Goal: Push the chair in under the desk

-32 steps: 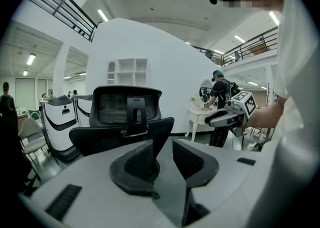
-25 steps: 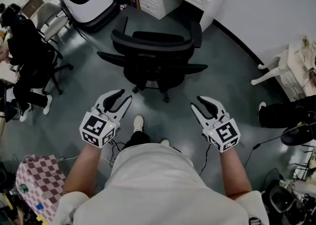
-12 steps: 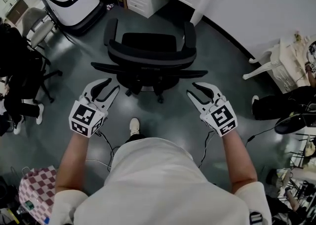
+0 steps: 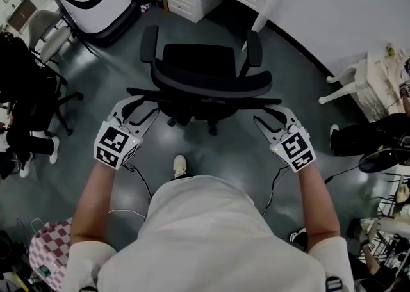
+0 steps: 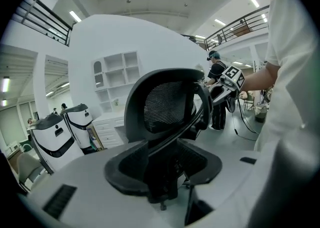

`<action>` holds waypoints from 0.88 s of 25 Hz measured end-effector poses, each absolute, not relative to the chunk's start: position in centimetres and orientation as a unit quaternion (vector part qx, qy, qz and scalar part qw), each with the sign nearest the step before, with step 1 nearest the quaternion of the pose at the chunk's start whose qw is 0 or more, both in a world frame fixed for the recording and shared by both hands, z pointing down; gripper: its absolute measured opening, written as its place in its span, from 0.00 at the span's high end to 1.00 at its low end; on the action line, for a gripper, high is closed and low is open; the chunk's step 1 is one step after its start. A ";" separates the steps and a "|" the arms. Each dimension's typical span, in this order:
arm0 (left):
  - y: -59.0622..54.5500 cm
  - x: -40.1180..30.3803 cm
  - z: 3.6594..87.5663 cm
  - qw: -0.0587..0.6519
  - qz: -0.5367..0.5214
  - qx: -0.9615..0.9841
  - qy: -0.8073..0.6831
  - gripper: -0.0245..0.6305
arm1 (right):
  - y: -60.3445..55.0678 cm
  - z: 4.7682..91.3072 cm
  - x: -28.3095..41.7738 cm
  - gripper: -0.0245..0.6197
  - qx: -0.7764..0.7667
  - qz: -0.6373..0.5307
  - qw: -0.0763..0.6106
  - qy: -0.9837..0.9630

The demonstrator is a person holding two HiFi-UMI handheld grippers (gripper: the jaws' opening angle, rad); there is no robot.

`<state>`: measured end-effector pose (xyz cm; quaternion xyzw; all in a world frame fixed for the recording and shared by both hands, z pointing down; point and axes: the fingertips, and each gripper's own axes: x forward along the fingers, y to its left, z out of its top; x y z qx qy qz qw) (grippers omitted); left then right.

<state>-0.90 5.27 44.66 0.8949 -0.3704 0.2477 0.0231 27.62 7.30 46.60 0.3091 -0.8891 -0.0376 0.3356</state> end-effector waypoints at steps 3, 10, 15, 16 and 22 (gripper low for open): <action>4.4 -1.5 45.3 0.008 0.268 0.894 -0.359 0.68 | 6.8 47.0 27.5 0.78 0.305 -0.044 0.352 -0.884; 3.4 -1.1 46.3 -0.017 0.313 0.895 -0.319 0.65 | 5.8 47.9 26.9 0.77 0.286 -0.060 0.395 -0.871; 2.6 -0.7 47.3 -0.030 0.342 0.893 -0.293 0.62 | 4.8 48.8 27.0 0.77 0.276 -0.071 0.437 -0.853; 2.5 -0.7 47.5 -0.035 0.352 0.890 -0.289 0.62 | 4.6 49.0 27.1 0.77 0.275 -0.077 0.446 -0.848; 2.0 -0.1 48.3 -0.071 0.398 0.876 -0.261 0.61 | 4.3 50.3 27.0 0.77 0.240 -0.120 0.505 -0.820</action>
